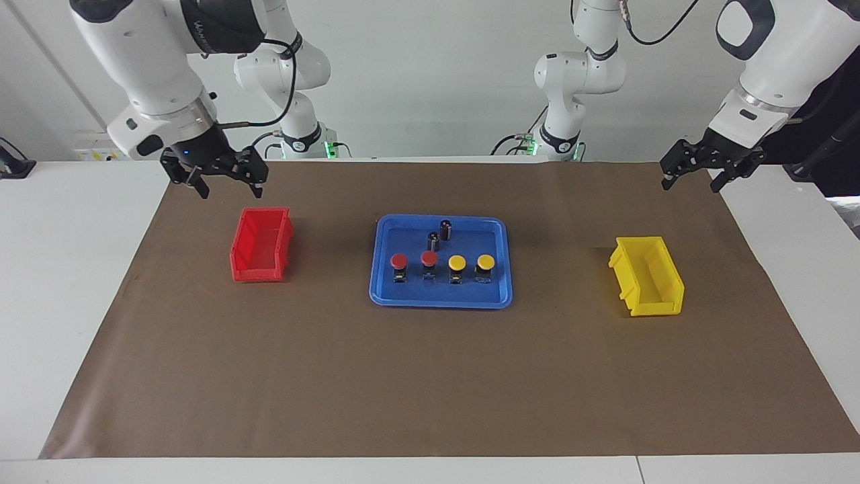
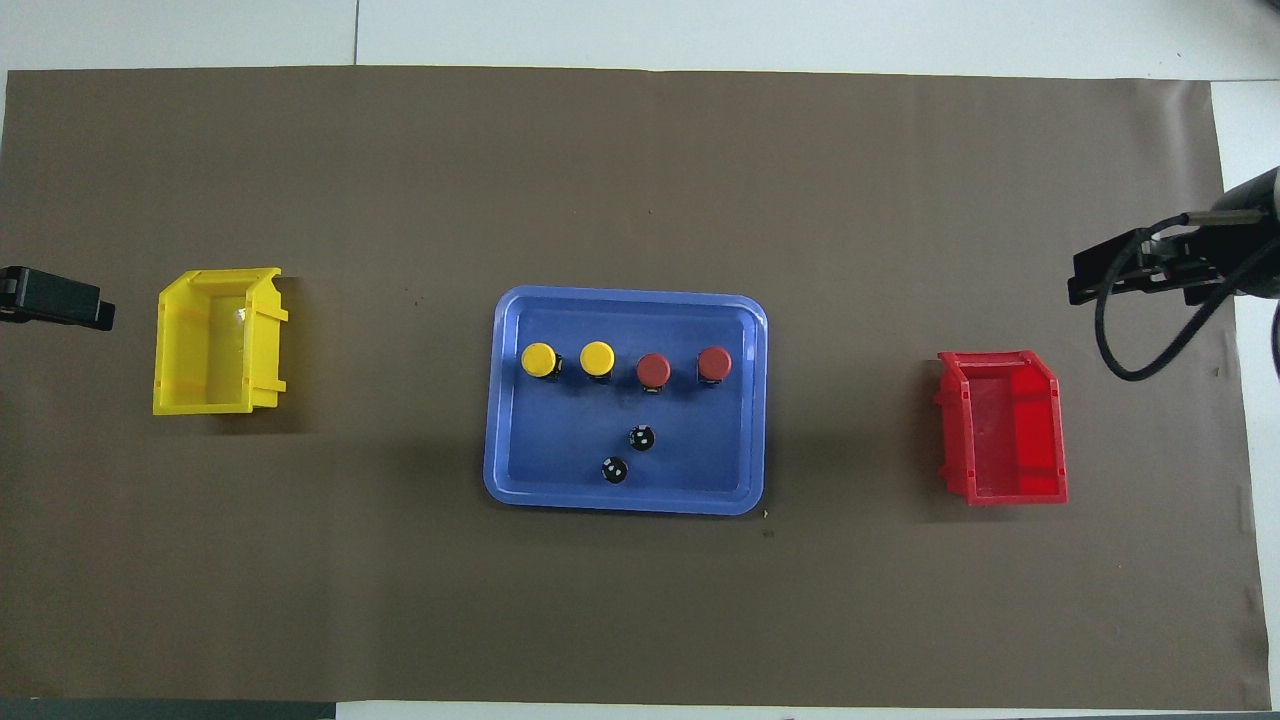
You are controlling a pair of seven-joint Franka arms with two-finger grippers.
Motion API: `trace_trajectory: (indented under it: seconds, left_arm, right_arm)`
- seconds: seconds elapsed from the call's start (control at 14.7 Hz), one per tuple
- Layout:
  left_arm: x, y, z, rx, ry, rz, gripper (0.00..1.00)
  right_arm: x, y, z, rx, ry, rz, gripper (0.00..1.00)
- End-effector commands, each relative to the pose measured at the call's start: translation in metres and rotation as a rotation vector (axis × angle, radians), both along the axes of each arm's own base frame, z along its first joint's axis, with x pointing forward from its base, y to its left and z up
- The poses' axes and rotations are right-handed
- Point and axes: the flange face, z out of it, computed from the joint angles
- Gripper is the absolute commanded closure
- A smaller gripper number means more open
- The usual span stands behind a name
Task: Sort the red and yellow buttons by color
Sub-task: 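Reach the right gripper over the tray to a red button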
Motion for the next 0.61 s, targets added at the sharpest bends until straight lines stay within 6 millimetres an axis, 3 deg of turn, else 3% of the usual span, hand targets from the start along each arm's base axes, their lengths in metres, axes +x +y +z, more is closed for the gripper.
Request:
trace_trajectory:
  seconds: [0.0, 0.14, 0.27, 0.41, 0.54]
  left_arm:
    - [-0.003, 0.003, 0.0, 0.01, 0.01, -0.011, 0.0]
    - [-0.003, 0.002, 0.001, 0.01, 0.009, -0.013, 0.0]
    - [-0.003, 0.002, 0.001, 0.01, 0.009, -0.013, 0.0]
    - [-0.002, 0.002, 0.0, 0.01, 0.006, -0.013, 0.0]
    - [-0.001, 0.002, 0.001, 0.014, -0.004, -0.016, 0.0]
  right_arm:
    - [0.034, 0.065, -0.021, -0.009, 0.003, -0.037, 0.0]
    - [0.041, 0.132, -0.045, 0.021, -0.06, -0.053, 0.0]
    - [0.037, 0.186, -0.097, 0.021, -0.069, -0.082, 0.0]
    - [0.019, 0.205, -0.139, 0.024, -0.072, -0.064, 0.0]
    - [0.004, 0.203, -0.163, 0.04, -0.1, -0.063, 0.0]
